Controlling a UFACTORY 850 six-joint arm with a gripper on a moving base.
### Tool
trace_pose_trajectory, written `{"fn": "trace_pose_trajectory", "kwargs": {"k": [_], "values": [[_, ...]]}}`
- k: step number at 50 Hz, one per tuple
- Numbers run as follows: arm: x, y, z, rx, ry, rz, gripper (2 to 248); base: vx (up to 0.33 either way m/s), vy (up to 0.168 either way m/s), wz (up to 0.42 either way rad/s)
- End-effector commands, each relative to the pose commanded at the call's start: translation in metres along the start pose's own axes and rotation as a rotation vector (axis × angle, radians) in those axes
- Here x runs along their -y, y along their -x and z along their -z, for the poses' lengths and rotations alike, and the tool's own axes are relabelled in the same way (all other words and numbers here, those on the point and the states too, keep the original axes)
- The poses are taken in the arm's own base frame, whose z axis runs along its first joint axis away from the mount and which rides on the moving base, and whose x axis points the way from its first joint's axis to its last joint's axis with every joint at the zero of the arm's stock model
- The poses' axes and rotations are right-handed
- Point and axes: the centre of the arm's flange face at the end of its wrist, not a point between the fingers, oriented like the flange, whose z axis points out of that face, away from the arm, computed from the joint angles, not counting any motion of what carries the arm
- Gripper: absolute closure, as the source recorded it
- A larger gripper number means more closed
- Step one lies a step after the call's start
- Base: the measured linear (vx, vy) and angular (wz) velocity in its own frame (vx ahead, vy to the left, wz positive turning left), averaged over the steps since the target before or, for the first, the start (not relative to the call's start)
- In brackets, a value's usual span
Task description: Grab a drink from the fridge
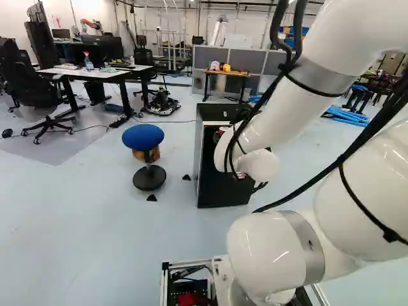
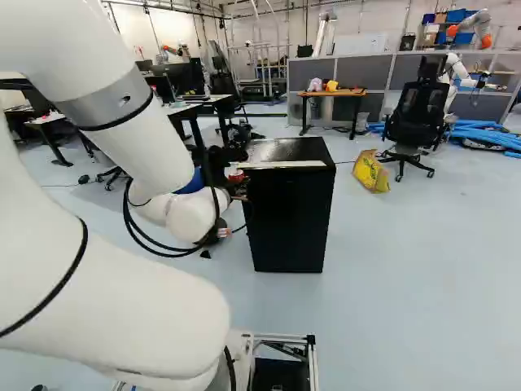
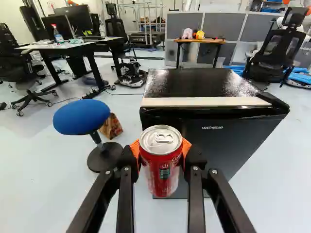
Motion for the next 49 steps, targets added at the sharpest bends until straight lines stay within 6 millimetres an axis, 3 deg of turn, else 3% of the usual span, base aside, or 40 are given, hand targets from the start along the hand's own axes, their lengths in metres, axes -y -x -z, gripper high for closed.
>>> {"fn": "trace_pose_trajectory", "kwargs": {"k": [20, 49], "values": [[0.001, 0.011, 0.012, 0.005, -0.005, 0.003, 150, 0.0, 0.0, 0.0], [0.001, 0.012, 0.013, 0.006, -0.005, 0.003, 150, 0.0, 0.0, 0.0]]}}
